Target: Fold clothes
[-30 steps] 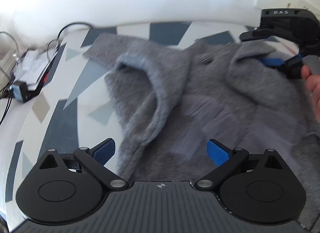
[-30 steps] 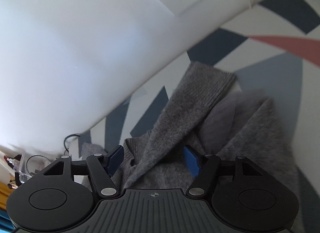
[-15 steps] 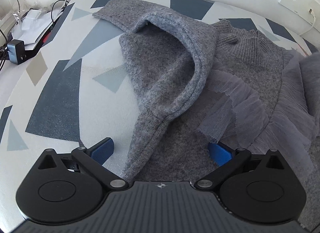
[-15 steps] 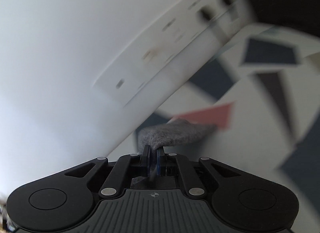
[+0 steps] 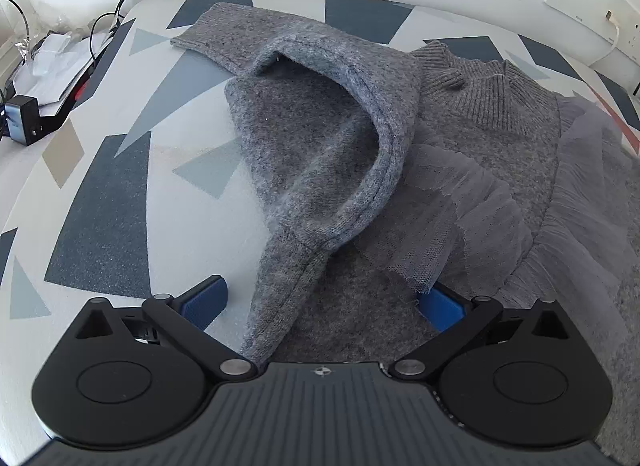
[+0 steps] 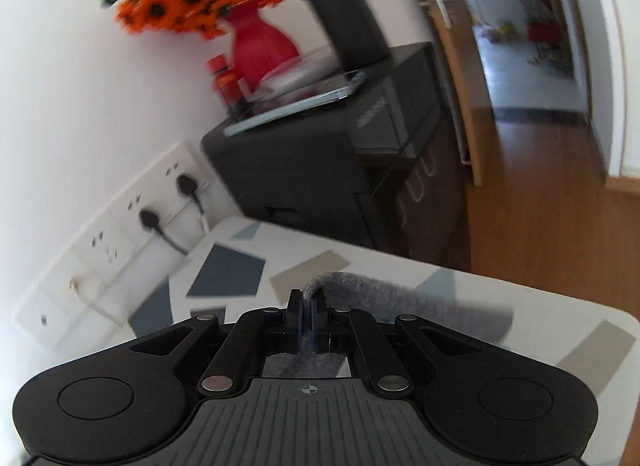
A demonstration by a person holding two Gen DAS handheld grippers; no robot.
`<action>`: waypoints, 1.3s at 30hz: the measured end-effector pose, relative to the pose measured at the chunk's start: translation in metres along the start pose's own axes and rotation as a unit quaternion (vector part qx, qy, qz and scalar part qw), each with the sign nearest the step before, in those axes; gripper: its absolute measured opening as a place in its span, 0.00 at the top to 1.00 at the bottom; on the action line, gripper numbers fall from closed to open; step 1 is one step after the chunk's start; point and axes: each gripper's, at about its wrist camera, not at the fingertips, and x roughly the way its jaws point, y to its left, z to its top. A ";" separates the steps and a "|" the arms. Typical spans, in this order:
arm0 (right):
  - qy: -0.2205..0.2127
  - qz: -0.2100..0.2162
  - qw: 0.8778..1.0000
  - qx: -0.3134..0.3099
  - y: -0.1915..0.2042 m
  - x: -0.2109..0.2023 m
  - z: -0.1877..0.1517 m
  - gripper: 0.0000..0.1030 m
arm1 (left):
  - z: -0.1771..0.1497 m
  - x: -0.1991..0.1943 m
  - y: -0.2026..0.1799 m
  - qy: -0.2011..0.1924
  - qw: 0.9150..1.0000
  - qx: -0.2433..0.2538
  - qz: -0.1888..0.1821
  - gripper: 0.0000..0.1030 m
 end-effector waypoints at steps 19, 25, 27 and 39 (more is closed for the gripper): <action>0.221 0.205 0.907 -0.293 0.167 0.033 -0.134 0.48 | 0.007 -0.020 0.033 0.006 0.990 -0.061 -0.124 0.01; 0.213 0.224 0.898 -0.314 0.183 0.025 -0.137 0.48 | 0.038 -0.038 0.035 -0.071 0.989 -0.055 -0.121 0.01; 0.211 0.222 0.897 -0.319 0.186 0.024 -0.139 0.48 | 0.055 -0.026 0.027 -0.064 0.992 -0.047 -0.102 0.01; 0.241 0.217 0.893 -0.312 0.174 0.032 -0.147 0.49 | 0.068 -0.028 0.039 -0.130 0.984 -0.103 -0.060 0.88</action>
